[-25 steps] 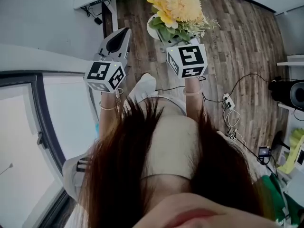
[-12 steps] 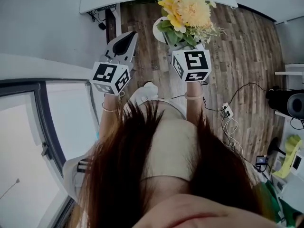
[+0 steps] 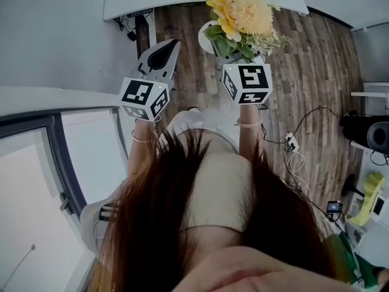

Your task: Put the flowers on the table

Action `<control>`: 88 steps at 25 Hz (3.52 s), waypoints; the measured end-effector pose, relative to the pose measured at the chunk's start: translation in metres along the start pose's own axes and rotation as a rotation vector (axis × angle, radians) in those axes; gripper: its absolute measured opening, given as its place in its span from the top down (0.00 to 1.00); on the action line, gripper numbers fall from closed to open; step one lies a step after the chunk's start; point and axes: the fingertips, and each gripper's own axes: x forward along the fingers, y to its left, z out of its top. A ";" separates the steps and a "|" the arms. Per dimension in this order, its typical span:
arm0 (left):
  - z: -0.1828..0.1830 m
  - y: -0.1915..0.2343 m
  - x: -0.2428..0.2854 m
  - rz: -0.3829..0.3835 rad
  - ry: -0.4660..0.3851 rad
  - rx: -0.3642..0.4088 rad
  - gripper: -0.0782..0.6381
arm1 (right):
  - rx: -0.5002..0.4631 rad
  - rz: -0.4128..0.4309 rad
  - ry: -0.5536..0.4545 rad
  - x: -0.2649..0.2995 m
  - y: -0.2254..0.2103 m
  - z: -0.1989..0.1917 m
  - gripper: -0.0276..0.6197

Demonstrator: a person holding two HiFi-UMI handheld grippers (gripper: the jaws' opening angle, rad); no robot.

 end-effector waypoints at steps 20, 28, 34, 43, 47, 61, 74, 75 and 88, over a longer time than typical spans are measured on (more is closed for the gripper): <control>0.015 0.049 0.050 0.005 -0.030 -0.013 0.89 | -0.018 0.023 0.016 0.074 -0.024 -0.009 0.56; 0.019 0.078 0.086 0.037 -0.023 -0.006 0.89 | -0.015 0.033 0.014 0.117 -0.049 -0.015 0.56; 0.025 0.085 0.104 0.075 -0.025 -0.003 0.89 | -0.005 0.048 0.001 0.130 -0.070 -0.011 0.56; 0.037 0.122 0.165 0.101 -0.007 -0.014 0.89 | 0.015 0.062 0.021 0.193 -0.111 -0.017 0.56; 0.035 0.124 0.187 0.113 0.005 -0.020 0.89 | 0.025 0.069 0.023 0.206 -0.132 -0.022 0.56; 0.032 0.137 0.235 0.176 0.035 -0.036 0.89 | 0.052 0.113 0.029 0.249 -0.177 -0.036 0.56; 0.032 0.147 0.234 0.213 0.026 -0.030 0.89 | 0.032 0.130 0.036 0.261 -0.180 -0.042 0.56; 0.033 0.147 0.234 0.213 0.025 -0.030 0.89 | 0.029 0.130 0.037 0.262 -0.180 -0.042 0.56; 0.036 0.207 0.258 0.224 0.038 -0.054 0.89 | 0.017 0.129 0.071 0.325 -0.179 -0.054 0.56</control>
